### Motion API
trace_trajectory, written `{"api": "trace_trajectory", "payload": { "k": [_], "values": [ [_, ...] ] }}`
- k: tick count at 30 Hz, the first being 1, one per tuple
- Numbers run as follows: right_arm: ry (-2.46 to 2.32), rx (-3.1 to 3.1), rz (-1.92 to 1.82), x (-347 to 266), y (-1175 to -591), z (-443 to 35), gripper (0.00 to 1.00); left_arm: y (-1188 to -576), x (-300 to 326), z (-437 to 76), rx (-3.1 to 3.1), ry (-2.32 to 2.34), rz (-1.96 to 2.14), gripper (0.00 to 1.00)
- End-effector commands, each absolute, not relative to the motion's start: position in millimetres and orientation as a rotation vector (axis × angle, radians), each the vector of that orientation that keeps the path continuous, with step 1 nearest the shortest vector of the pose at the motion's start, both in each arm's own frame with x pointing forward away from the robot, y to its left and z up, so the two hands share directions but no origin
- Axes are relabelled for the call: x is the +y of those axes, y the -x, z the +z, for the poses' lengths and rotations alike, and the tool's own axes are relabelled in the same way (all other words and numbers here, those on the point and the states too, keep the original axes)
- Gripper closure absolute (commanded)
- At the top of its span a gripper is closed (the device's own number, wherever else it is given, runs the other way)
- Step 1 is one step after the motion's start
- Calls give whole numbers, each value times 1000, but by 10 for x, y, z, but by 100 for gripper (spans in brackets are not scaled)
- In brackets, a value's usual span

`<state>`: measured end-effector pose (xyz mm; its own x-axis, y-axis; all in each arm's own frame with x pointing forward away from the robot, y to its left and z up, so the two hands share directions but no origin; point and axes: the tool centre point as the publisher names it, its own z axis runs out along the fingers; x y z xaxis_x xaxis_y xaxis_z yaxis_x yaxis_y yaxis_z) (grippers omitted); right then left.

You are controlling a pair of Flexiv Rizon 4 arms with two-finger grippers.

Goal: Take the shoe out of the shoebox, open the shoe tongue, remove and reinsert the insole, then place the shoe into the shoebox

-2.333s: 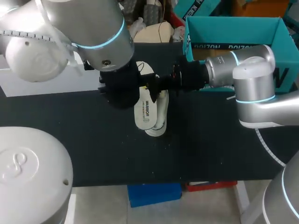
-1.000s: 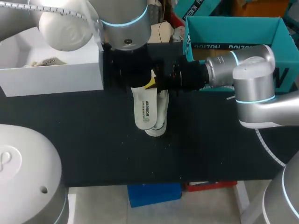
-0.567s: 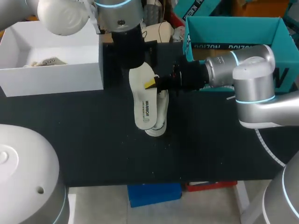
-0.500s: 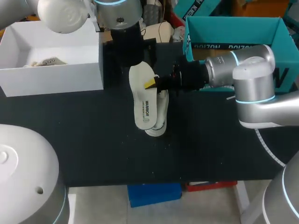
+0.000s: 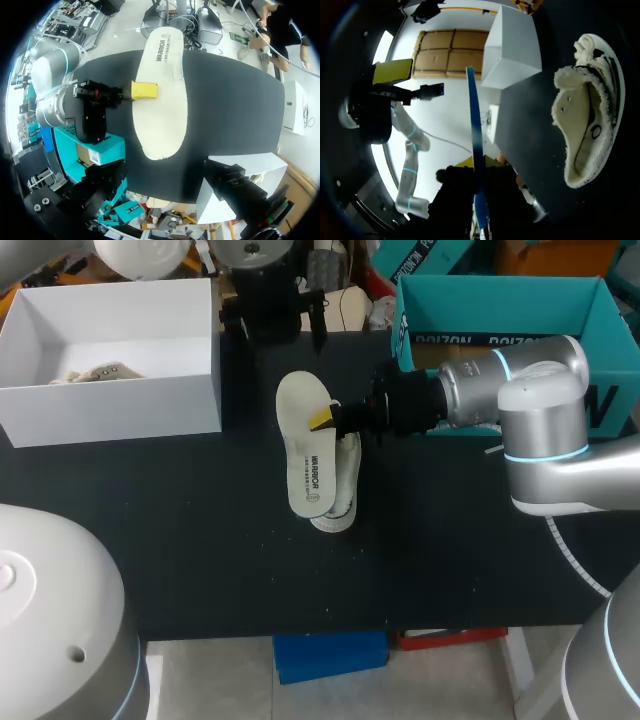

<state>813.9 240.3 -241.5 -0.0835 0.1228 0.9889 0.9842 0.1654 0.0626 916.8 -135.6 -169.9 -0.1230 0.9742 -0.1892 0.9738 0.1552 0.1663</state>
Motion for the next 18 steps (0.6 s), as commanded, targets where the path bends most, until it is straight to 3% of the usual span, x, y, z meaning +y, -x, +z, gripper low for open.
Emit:
{"api": "trace_trajectory", "payload": {
  "k": [1, 18],
  "values": [
    [1146, -1431, -1076, 2406, -8139, -2417, 100, -9376, -1365, -1723, 2190, -1891, 5, 0],
    [1146, -1431, -1076, 2406, -8139, -2417, 100, -9306, -1434, -1639, 2164, -1900, 6, 0]
  ]
}}
